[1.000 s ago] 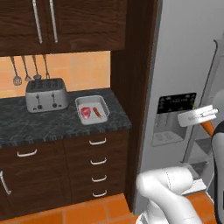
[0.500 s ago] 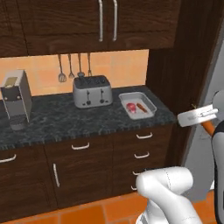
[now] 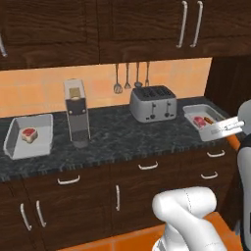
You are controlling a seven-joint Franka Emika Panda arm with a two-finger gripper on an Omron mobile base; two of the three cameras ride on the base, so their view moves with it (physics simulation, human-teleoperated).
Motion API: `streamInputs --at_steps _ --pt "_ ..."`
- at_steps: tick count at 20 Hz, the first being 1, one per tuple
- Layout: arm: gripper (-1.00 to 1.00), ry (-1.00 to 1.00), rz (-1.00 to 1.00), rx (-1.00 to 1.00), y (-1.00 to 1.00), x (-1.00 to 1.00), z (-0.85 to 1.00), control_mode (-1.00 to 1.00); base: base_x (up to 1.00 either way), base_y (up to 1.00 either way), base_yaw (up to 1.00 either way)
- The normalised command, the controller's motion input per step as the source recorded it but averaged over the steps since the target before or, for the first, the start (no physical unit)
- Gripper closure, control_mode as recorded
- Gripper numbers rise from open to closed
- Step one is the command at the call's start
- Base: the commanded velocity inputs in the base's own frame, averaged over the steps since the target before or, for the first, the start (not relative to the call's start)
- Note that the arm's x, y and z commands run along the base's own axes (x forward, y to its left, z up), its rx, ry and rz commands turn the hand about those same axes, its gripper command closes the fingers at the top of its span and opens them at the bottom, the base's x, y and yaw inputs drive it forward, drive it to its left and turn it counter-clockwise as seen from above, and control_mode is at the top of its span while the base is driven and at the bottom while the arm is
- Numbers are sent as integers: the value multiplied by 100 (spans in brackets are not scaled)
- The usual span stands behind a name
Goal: Place one carrot and one steak in each tupperware on the nearby counter, to pack two identical lunches.
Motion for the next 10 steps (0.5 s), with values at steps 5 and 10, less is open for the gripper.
streamInputs --at_steps 5,10 --pt "100 0 0 0 0 0 0 100 27 100 0" --pt "100 0 0 0 0 0 0 100 37 100 0"
